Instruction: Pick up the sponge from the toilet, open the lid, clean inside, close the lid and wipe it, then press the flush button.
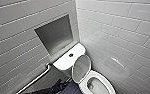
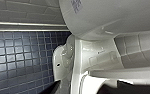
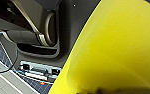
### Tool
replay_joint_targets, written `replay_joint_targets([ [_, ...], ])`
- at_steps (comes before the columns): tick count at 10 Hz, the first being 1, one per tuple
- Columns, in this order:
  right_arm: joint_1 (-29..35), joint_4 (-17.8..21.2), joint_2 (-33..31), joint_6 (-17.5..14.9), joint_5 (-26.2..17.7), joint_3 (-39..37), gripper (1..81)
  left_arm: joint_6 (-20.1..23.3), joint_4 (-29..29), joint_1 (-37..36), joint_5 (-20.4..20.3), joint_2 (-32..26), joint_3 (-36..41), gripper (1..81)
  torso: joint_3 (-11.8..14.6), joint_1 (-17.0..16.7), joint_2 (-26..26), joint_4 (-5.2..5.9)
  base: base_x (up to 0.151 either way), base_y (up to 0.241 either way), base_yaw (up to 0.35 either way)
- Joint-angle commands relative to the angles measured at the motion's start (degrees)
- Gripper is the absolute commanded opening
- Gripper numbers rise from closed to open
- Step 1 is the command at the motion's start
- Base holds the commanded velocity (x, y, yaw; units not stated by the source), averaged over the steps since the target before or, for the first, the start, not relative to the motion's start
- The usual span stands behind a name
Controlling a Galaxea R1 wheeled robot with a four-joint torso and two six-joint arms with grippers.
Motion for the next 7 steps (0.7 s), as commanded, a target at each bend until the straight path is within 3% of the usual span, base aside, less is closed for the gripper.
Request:
replay_joint_targets([
  [1, -1.8, 0.6, 0.6, -0.1, -4.9, 0.2, 1.0, -1.6, -0.6, -8.4, 1.2, 0.3, 0.1, 81.1, 0.0, 0.0, 0.0, 0.0, 0.0, 0.0, 0.0],
  [7, -1.9, 0.6, 0.7, 0.0, -4.9, -0.4, 1.0, -2.0, 0.0, -9.6, -0.5, 8.2, -2.6, 81.1, 0.0, 0.0, 0.0, 0.0, 0.0, 0.0, 0.0],
])
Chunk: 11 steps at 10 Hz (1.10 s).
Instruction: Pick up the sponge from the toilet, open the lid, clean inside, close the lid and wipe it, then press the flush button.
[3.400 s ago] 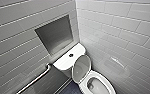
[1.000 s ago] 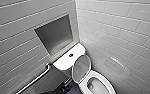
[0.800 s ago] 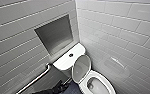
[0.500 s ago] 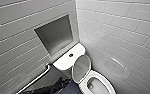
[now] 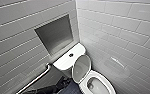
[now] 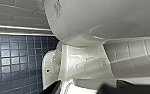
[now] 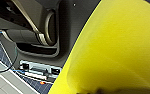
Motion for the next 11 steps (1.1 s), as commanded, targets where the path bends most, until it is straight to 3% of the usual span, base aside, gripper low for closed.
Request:
replay_joint_targets([
  [1, -1.8, 0.6, 0.4, 0.0, -4.8, 0.2, 1.0, 0.1, 0.3, -7.7, 2.6, 4.7, -0.9, 81.1, 0.0, 0.0, 0.0, 0.0, 0.0, 0.0, 0.0],
  [6, -1.8, 0.6, 0.5, 0.1, -4.8, 0.2, 1.0, 0.3, 5.7, -7.3, 3.3, 10.3, -0.2, 81.1, 0.0, 0.0, 0.0, 0.02, 0.0, 0.0, 0.0],
  [8, -1.5, 0.6, 0.6, 0.1, -4.8, 0.2, 1.0, 0.2, 7.3, -6.8, 4.6, 8.3, 0.7, 81.1, 0.0, 0.0, 0.0, 0.02, 0.0, 0.0, 0.0],
  [9, -1.4, 0.6, 0.5, 0.2, -4.8, 0.1, 1.0, 0.7, 9.5, -5.7, 10.3, 4.6, 1.6, 81.1, 0.0, 0.0, 0.0, 0.02, 0.0, 0.0, 0.0],
  [10, -1.0, 0.7, 0.1, 0.2, -4.9, 0.1, 1.0, 2.0, 16.2, -3.3, 16.8, 0.2, 5.6, 81.1, 0.0, 0.0, 0.0, 0.0, 0.0, 0.0, 0.0],
  [11, -0.6, 0.6, 0.1, 0.2, -5.4, 0.1, 1.0, 3.1, 24.2, 0.2, 20.2, -4.3, 11.0, 81.1, 0.0, 0.0, 0.0, 0.0, 0.0, 0.0, 0.0],
])
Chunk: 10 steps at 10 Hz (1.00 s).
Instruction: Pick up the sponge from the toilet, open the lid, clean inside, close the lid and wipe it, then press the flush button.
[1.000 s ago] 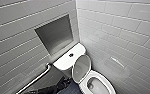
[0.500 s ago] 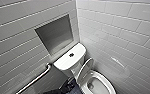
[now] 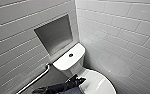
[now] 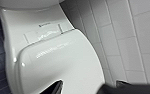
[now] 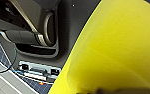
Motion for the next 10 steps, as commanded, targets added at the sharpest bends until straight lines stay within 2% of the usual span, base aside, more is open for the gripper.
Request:
replay_joint_targets([
  [1, -0.5, 0.6, 0.3, 0.1, -6.1, 0.1, 1.0, 2.3, 18.5, 5.4, 13.2, -13.7, 12.0, 81.1, 0.0, 0.0, 0.0, 0.0, 0.0, 0.0, 0.0],
  [2, 0.0, 0.7, 0.3, 0.1, -6.2, 0.1, 1.0, 2.4, 21.5, 9.3, 13.2, -16.2, 13.2, 81.1, 0.0, 0.0, 0.0, 0.0, 0.0, 0.0, 0.0],
  [7, -0.2, 0.3, 0.3, -0.1, -8.2, 1.0, 1.0, 4.3, 36.7, 25.6, 15.3, -21.0, 16.0, 81.1, 0.0, 0.0, 0.0, 0.0, 0.0, 0.0, 0.0],
  [9, -0.9, -0.4, -1.0, -0.2, -7.7, 5.8, 1.0, 6.6, 37.9, 32.7, 14.5, -23.0, 15.9, 81.1, 0.0, 0.0, 0.0, 0.0, 0.0, 0.0, 0.0],
  [10, -1.2, -1.0, -3.0, -0.2, -6.5, 10.3, 1.0, 7.9, 37.9, 35.8, 12.6, -23.1, 15.9, 81.1, 0.0, 0.0, 0.0, 0.0, 0.0, 0.0, 0.0],
])
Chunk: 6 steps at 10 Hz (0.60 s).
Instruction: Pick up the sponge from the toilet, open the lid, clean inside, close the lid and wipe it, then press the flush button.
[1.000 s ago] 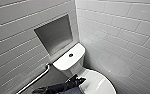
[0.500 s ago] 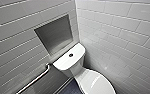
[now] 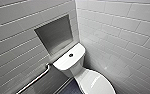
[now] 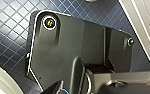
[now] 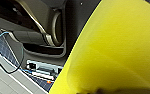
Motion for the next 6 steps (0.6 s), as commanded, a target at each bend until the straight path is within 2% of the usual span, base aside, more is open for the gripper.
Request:
replay_joint_targets([
  [1, -3.2, -1.2, -5.3, -0.3, -1.3, 12.6, 1.0, 5.1, 4.6, 8.6, -2.1, -4.3, 2.6, 81.1, 0.0, 0.0, 0.0, 0.0, 0.0, 0.0, 0.0],
  [2, -3.7, -1.2, -9.0, -0.3, 0.1, 18.8, 1.0, 5.9, 4.6, 11.0, -2.8, -3.9, 2.5, 81.1, 0.0, 0.0, 0.0, 0.0, 0.0, 0.0, 0.0],
  [4, -3.9, -0.5, -14.3, 0.3, 2.8, 25.4, 1.0, 5.9, 4.6, 14.6, -1.1, -1.7, 0.3, 81.1, 0.0, 0.0, 0.0, 0.0, 0.0, 0.0, 0.0],
  [5, -3.6, -0.1, -17.0, 1.7, 4.5, 27.6, 1.0, 5.9, 4.6, 15.9, 0.0, 0.2, -2.4, 81.1, 0.0, 0.0, 0.0, 0.0, 0.0, 0.0, 0.0],
  [6, -2.9, -0.2, -20.6, 5.2, 5.5, 30.4, 1.0, 5.9, 4.6, 16.8, 2.5, 2.9, -6.8, 81.1, 0.0, 0.0, 0.0, 0.0, 0.0, 0.0, 0.0],
])
